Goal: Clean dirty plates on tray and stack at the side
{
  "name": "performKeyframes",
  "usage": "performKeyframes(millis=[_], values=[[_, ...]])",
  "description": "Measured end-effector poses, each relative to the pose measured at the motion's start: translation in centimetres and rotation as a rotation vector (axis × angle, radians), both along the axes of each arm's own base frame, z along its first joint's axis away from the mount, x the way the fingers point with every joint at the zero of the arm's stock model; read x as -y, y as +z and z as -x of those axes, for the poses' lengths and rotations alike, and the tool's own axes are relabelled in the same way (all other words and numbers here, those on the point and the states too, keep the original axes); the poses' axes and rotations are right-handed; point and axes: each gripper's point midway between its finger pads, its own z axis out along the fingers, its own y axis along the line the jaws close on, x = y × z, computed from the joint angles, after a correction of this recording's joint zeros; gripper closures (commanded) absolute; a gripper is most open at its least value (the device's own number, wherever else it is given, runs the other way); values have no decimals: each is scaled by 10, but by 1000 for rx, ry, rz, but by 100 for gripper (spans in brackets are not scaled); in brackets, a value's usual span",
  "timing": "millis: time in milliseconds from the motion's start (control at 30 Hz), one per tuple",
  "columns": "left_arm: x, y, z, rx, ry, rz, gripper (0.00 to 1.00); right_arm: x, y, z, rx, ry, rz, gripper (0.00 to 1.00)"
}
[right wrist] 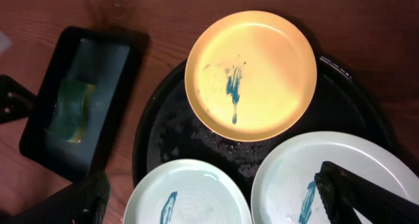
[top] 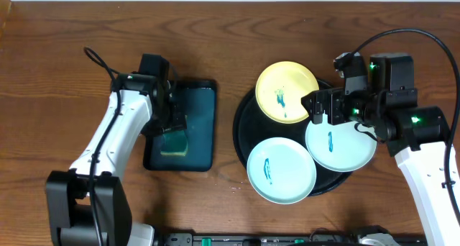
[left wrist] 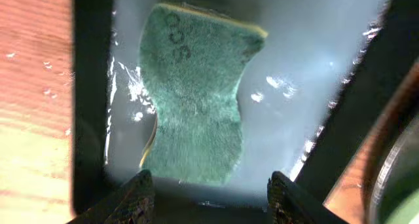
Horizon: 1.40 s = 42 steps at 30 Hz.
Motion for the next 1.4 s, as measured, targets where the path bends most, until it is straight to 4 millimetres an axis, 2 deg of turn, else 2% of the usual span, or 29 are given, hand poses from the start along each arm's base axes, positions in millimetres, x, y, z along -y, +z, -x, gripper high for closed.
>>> performKeyframes(millis=[133,200,233,300,333,467,533,567,667,733,833,900,1033,1167,1200,1233,1333,1400], values=[[-1,-34,12,-26,28,1,44,0,1,-1,3,-5,-4,1],[-1,-52,21,-47,51,3,57,0,1,-1,1,-9,-7,1],[-1,-58,24,-47,61,4,68,0,1,-1,0,-13,-10,1],[-2,-62,24,-40,75,5,89,0,1,-2,0,-16,-12,1],[-1,-63,24,-39,83,7,92,0,1,-2,-1,-17,-13,1],[0,-62,25,-42,84,12,92,0,1,-2,-2,-20,-15,1],[0,-59,26,-55,86,10,91,0,1,-2,-2,-20,-15,1],[-1,-57,28,-69,86,8,83,0,1,-2,-2,-20,-15,1],[-1,-45,28,-92,77,1,45,0,1,-2,-2,-21,-16,1],[0,-34,20,-80,67,3,38,0,1,-2,-3,-22,-16,1],[1,-19,3,-29,54,7,37,0,1,-2,-2,-22,-17,1],[1,-17,-1,-17,49,5,37,0,1,-2,-2,-22,-16,1],[-7,-19,-7,17,51,-44,37,0,1,-2,-3,-22,-17,1],[-14,-31,-16,72,55,-78,37,0,1,-2,-3,-22,-17,1],[-14,-35,-16,82,59,-82,39,0,1,-2,-2,-22,-17,1],[-15,-40,-18,97,69,-83,44,0,2,-2,-2,-22,-17,1],[-16,-52,-14,97,95,-84,80,0,2,-2,-2,-22,-17,1],[-16,-53,-15,101,110,-84,90,0,2,-2,-2,-22,-17,1]])
